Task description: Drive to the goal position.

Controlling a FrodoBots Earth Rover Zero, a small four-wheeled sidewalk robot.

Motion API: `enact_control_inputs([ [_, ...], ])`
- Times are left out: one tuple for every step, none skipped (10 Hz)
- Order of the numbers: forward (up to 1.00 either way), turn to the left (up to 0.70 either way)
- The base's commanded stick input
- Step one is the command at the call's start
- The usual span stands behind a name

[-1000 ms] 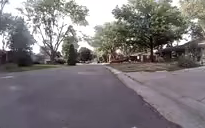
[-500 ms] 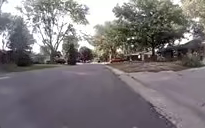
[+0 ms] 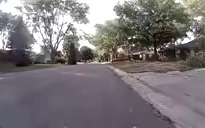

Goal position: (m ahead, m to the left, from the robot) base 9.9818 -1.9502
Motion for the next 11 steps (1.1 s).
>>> enact_control_inputs([
  [0.85, 0.0],
  [0.85, 0.0],
  [0.85, 0.0],
  [0.85, 0.0],
  [0.85, 0.0],
  [0.85, 0.0],
  [0.85, 0.0],
  [0.85, 0.0],
  [0.85, 0.0],
  [0.85, 0.0],
  [0.85, 0.0],
])
